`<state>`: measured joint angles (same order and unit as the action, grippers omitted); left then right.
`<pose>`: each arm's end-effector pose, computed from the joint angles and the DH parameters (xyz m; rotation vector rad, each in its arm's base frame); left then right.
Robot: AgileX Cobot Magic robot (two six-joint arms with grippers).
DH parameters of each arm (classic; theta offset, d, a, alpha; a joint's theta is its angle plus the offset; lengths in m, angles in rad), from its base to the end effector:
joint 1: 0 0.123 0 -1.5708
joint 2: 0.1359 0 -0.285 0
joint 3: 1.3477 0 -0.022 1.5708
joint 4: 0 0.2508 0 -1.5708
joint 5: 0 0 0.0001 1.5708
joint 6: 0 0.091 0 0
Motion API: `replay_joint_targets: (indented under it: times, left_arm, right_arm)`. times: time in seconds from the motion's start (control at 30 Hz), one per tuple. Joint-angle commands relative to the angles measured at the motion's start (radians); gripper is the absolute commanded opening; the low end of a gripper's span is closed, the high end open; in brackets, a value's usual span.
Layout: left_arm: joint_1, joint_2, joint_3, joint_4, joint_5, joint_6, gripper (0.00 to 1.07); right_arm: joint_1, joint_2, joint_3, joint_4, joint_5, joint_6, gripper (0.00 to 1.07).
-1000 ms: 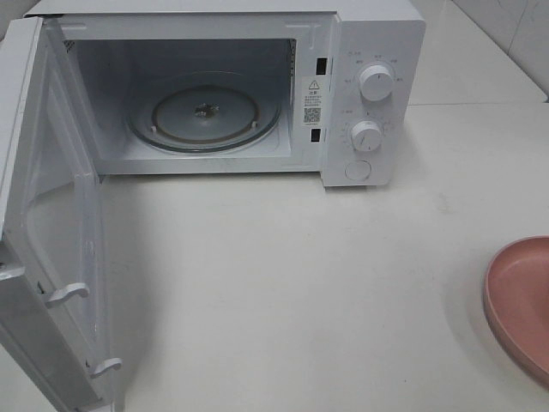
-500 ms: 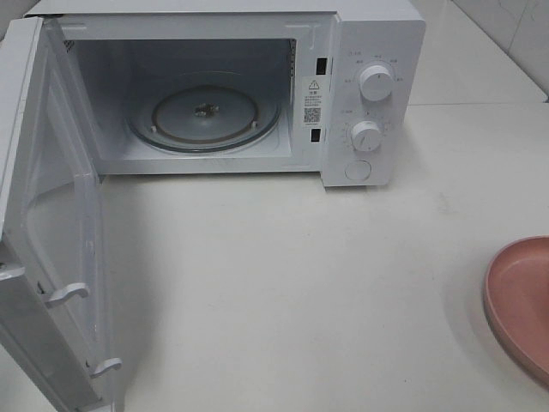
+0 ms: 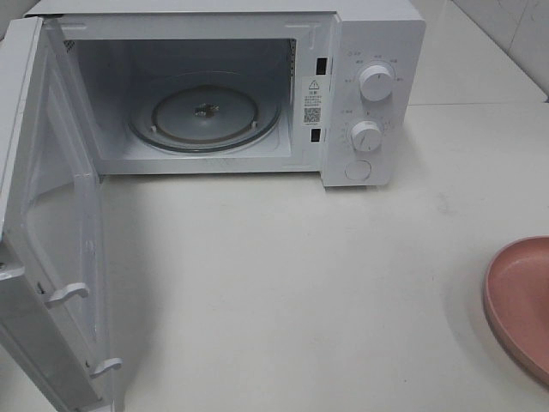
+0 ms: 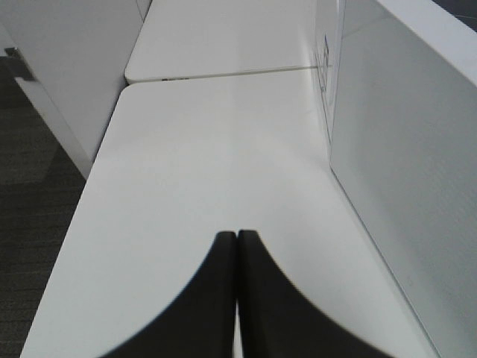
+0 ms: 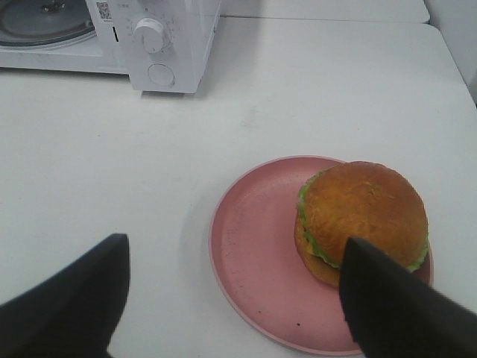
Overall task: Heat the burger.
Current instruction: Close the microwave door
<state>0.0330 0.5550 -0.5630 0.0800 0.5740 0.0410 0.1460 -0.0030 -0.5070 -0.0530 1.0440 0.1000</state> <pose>0.1084 0.0075 0.3085 0.0500 2.0496 0.1324 -0.0048 -0.0049 0.2807 -0.0442 2.0172 0.0932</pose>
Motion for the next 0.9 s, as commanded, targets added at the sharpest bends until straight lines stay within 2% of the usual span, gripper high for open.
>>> replay_joint_targets:
  times: [0.03, 0.07, 0.1, 0.17, 0.2, 0.23, 0.3, 0.33, 0.37, 0.4, 0.47, 0.5, 0.53, 0.57, 0.6, 0.63, 0.67, 0.7, 0.77, 0.8, 0.83, 0.9]
  left_arm:
    - [0.001, 0.094, 0.005, 0.001, -0.127, 0.002, 0.00]
    - [0.001, 0.141, 0.045, -0.001, -0.229, 0.002, 0.00]
    - [0.001, 0.141, 0.045, -0.001, -0.229, 0.002, 0.00]
    - [0.001, 0.203, 0.136, -0.019, -0.405, 0.002, 0.00]
    - [0.001, 0.203, 0.136, -0.019, -0.405, 0.002, 0.00]
    - [0.001, 0.240, 0.198, -0.024, -0.521, 0.002, 0.00]
    - [0.001, 0.258, 0.230, -0.024, -0.574, 0.002, 0.00]
    - [0.000, 0.304, 0.284, -0.024, -0.701, -0.004, 0.00]
    - [0.000, 0.304, 0.284, -0.024, -0.701, -0.004, 0.00]
    - [-0.013, 0.351, 0.328, -0.018, -0.847, -0.027, 0.00]
    - [-0.026, 0.375, 0.346, -0.003, -0.906, -0.034, 0.00]
    - [-0.050, 0.419, 0.381, 0.062, -1.030, -0.056, 0.00]
    - [-0.050, 0.419, 0.381, 0.062, -1.030, -0.056, 0.00]
    - [-0.070, 0.471, 0.395, 0.120, -1.099, -0.102, 0.00]
    - [-0.080, 0.501, 0.395, 0.151, -1.123, -0.132, 0.00]
    - [-0.080, 0.501, 0.395, 0.151, -1.123, -0.132, 0.00]
    - [-0.093, 0.554, 0.389, 0.214, -1.171, -0.173, 0.00]
    - [-0.093, 0.554, 0.389, 0.214, -1.171, -0.173, 0.00]
    - [-0.114, 0.632, 0.374, 0.301, -1.218, -0.238, 0.00]
    - [-0.114, 0.632, 0.374, 0.301, -1.218, -0.238, 0.00]
    - [-0.138, 0.687, 0.355, 0.372, -1.244, -0.279, 0.00]
    - [-0.151, 0.708, 0.345, 0.401, -1.258, -0.288, 0.00]
  right_arm:
    - [-0.008, -0.028, 0.001, -0.002, -0.006, -0.003, 0.75]
    - [-0.008, -0.028, 0.001, -0.002, -0.006, -0.003, 0.75]
    - [-0.008, -0.028, 0.001, -0.002, -0.006, -0.003, 0.75]
    - [-0.008, -0.028, 0.001, -0.002, -0.006, -0.003, 0.75]
    - [-0.008, -0.028, 0.001, -0.002, -0.006, -0.003, 0.75]
    - [-0.008, -0.028, 0.001, -0.002, -0.006, -0.003, 0.75]
    - [-0.008, -0.028, 0.001, -0.002, -0.006, -0.003, 0.75]
    - [-0.008, -0.028, 0.001, -0.002, -0.006, -0.003, 0.75]
    - [-0.008, -0.028, 0.001, -0.002, -0.006, -0.003, 0.75]
    - [-0.008, -0.028, 0.001, -0.002, -0.006, -0.003, 0.75]
    - [-0.008, -0.028, 0.001, -0.002, -0.006, -0.003, 0.75]
    - [-0.008, -0.028, 0.001, -0.002, -0.006, -0.003, 0.75]
    - [-0.008, -0.028, 0.001, -0.002, -0.006, -0.003, 0.75]
    - [-0.008, -0.028, 0.001, -0.002, -0.006, -0.003, 0.75]
    - [-0.008, -0.028, 0.001, -0.002, -0.006, -0.003, 0.75]
    - [-0.008, -0.028, 0.001, -0.002, -0.006, -0.003, 0.75]
    - [-0.008, -0.028, 0.001, -0.002, -0.006, -0.003, 0.75]
    - [-0.008, -0.028, 0.001, -0.002, -0.006, -0.003, 0.75]
    - [-0.008, -0.028, 0.001, -0.002, -0.006, -0.003, 0.75]
    - [-0.008, -0.028, 0.001, -0.002, -0.006, -0.003, 0.75]
    - [-0.008, -0.028, 0.001, -0.002, -0.006, -0.003, 0.75]
    - [-0.008, -0.028, 0.001, -0.002, -0.006, -0.003, 0.75]
